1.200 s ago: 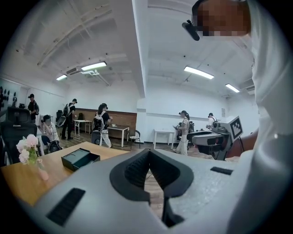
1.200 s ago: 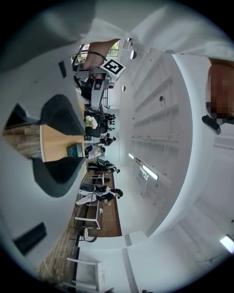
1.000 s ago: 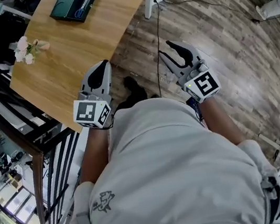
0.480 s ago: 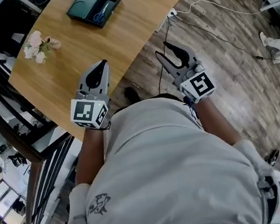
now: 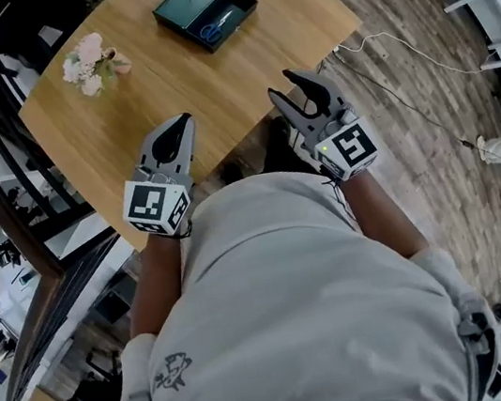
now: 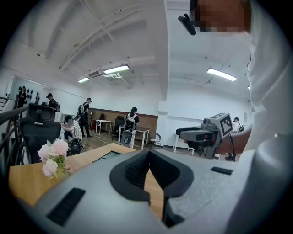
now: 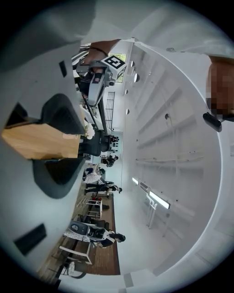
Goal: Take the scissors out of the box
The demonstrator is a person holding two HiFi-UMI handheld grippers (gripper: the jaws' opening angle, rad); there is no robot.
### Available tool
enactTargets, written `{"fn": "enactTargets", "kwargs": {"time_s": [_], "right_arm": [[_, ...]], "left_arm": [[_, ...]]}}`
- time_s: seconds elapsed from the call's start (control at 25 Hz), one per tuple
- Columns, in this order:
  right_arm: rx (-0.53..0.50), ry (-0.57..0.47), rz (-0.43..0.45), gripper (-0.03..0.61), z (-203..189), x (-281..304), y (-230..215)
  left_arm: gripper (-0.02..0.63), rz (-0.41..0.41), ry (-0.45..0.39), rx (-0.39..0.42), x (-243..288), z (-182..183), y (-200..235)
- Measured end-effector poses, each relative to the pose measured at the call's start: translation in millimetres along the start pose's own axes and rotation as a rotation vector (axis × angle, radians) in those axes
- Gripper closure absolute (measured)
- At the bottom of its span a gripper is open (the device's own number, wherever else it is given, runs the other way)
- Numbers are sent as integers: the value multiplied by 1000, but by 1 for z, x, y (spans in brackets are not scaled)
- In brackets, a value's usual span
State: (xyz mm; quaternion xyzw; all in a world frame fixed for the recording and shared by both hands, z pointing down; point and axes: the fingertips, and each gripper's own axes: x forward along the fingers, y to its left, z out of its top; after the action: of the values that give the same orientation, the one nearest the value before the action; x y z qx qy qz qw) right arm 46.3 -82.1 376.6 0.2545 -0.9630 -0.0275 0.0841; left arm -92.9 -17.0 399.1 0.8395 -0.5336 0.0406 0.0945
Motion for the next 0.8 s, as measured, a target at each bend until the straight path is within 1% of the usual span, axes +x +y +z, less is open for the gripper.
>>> {"fn": "enactTargets", "kwargs": {"time_s": [0.12,0.32,0.56,0.8], "right_arm": [[-4,0,50,411,-1,22,-8],[-21,-1,151,410,0,59,-28],[-32,28,289,411,-6,100,-63],[-76,47,421,411,-12,125,-102]], "left_arm": [[609,39,0,0,3,3,10],[609,130,-3,-15,20,8,31],[609,239,2,-75,58,11,47],[609,332,10,-110,104,11,54]]}}
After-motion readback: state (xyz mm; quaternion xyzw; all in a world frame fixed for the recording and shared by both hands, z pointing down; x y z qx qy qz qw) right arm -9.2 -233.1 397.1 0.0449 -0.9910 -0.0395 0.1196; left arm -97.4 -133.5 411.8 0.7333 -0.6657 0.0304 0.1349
